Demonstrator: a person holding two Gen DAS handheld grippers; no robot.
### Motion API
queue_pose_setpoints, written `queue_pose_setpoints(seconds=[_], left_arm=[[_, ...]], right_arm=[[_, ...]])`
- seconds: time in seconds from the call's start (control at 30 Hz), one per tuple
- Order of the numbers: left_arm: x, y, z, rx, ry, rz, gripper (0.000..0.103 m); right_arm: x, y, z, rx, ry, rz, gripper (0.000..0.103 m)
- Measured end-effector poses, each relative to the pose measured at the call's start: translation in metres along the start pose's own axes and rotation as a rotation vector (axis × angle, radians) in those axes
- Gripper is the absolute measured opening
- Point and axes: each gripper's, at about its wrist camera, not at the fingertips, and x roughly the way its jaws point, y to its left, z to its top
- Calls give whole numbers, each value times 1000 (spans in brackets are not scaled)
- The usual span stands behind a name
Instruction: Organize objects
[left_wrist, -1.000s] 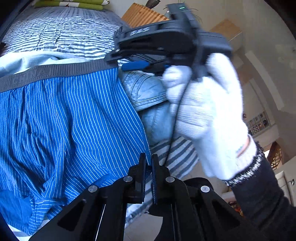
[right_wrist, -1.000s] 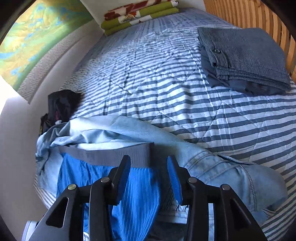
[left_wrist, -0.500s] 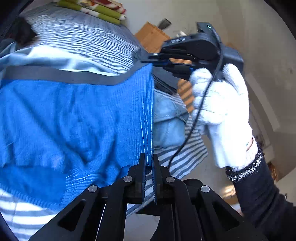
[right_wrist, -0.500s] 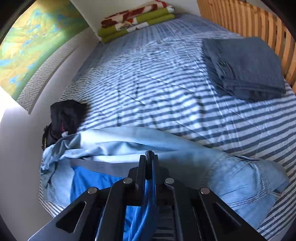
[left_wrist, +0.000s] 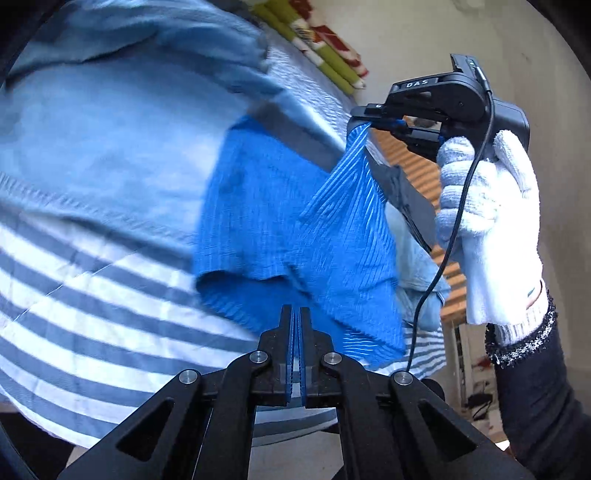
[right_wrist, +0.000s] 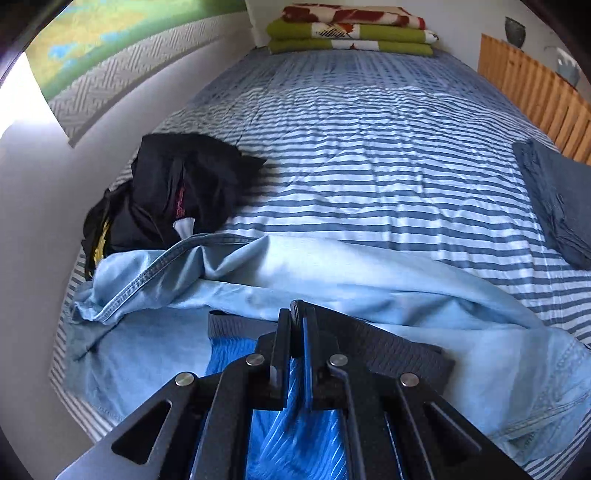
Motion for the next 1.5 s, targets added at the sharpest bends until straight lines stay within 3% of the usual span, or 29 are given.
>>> queue_pose_setpoints(seconds=[0.13, 0.27, 0.3, 0.33, 0.4, 0.43, 0.53, 0.63, 0.67, 0.7, 0.73, 0.8, 0.97, 1.1, 1.5], left_arm=[[-6, 27, 5, -41, -9, 5, 0], [0, -6, 27, 81, -32, 21, 5], [1, -16, 30, 110, -34, 21, 13], [7, -27, 36, 152, -23, 25, 30], [28, -42, 45, 224, 8, 96, 51], [38, -50, 48, 238, 16, 111, 51], [64, -55, 55, 272, 46, 162, 50], [78, -53, 56, 266, 68, 148, 48], [82, -50, 56, 255, 76, 151, 41], [87, -48, 59, 238, 86, 146, 21], [92, -44, 62, 206, 97, 131, 11], [88, -35, 61, 167, 87, 117, 5], [53, -25, 51, 111, 58, 61, 4], [22, -15, 40, 97, 49, 70, 4], [7, 14, 36, 59, 34, 121, 4]], right_arm=[[23, 27, -2, -43, 40, -18, 5], [23, 28, -3, -61, 42, -33, 5], [22, 23, -3, -59, 44, -34, 5], [19, 17, -3, -54, 44, -38, 5], [15, 4, -2, -38, 44, -46, 5], [13, -2, -1, -28, 47, -42, 5], [5, -19, 1, -5, 47, -32, 5], [2, -28, 0, -6, 41, -33, 5], [2, -30, 0, -5, 42, -30, 5], [2, -31, 0, -4, 43, -28, 5], [2, -31, 0, -3, 43, -25, 5], [3, -32, -1, 2, 44, -15, 5], [-1, -17, -3, -33, 42, 19, 5], [2, 10, -3, -91, 39, 30, 5], [74, 80, -13, -180, 127, -14, 5]])
